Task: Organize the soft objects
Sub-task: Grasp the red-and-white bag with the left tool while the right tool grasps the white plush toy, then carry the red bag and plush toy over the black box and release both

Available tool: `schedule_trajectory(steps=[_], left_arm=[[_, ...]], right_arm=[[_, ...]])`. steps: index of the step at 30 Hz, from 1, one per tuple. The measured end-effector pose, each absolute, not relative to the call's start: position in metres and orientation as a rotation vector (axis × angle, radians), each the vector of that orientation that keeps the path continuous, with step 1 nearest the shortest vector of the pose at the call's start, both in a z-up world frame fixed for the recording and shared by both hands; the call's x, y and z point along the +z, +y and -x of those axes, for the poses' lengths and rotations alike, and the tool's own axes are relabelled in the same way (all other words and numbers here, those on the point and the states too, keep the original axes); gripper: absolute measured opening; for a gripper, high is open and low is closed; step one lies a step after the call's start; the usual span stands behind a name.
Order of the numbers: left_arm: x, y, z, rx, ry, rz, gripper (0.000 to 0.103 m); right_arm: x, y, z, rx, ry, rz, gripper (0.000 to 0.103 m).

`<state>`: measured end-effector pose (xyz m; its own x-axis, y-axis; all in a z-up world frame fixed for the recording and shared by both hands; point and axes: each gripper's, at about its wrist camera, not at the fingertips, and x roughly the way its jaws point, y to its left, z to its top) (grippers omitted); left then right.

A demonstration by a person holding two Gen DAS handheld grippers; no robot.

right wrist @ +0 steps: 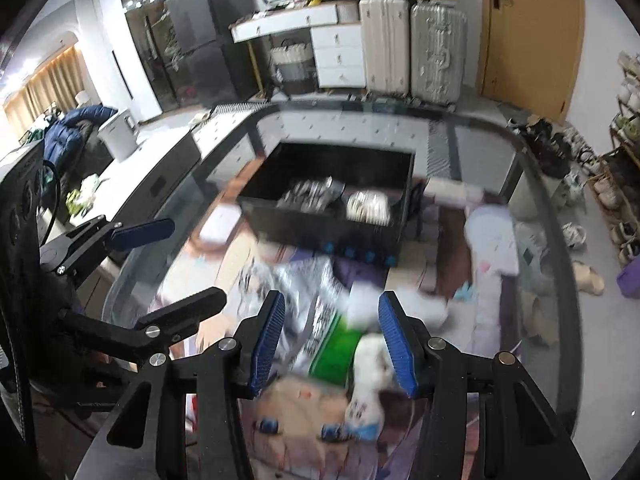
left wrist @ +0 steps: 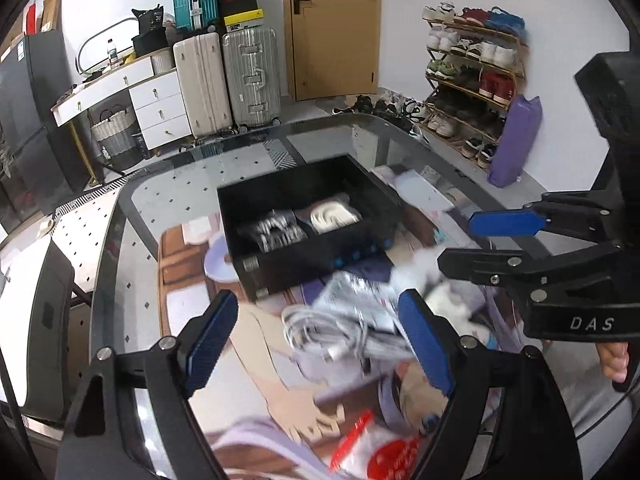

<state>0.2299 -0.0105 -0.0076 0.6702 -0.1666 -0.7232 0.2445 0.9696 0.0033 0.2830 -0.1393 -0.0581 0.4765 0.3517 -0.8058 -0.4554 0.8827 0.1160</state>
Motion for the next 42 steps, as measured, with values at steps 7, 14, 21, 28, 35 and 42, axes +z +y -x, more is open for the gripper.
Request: schedule_trajectory(steps=[7, 14, 21, 28, 35, 42], left_arm=[[-0.034, -0.021, -0.203, -0.371, 0.912, -0.126, 0.083], [-0.056, -0.032, -0.184, -0.438, 0.971, -0.173, 0.083], [-0.084, -0.045, -0.167, -0.432, 1.036, -0.282, 0.083], [-0.095, -0.046, -0.172, -0.375, 1.076, -0.294, 0.081], [-0.092, -0.033, -0.184, -0.331, 1.106, -0.219, 0.055], [-0.083, -0.027, -0.186, -0.318, 1.074, -0.172, 0.054]], right_arm=[[-0.099, -0.153, -0.280, 0.467, 1.068, 0.132, 0.050], [-0.132, -0.174, -0.288, 0.407, 1.153, 0.142, 0.050], [-0.140, -0.182, -0.289, 0.415, 1.186, 0.126, 0.050], [-0.144, -0.177, -0.291, 0.437, 1.200, 0.124, 0.050], [-0.153, -0.161, -0.286, 0.455, 1.221, 0.186, 0.026], [-0.135, -0.158, -0.275, 0.469, 1.168, 0.208, 0.022]])
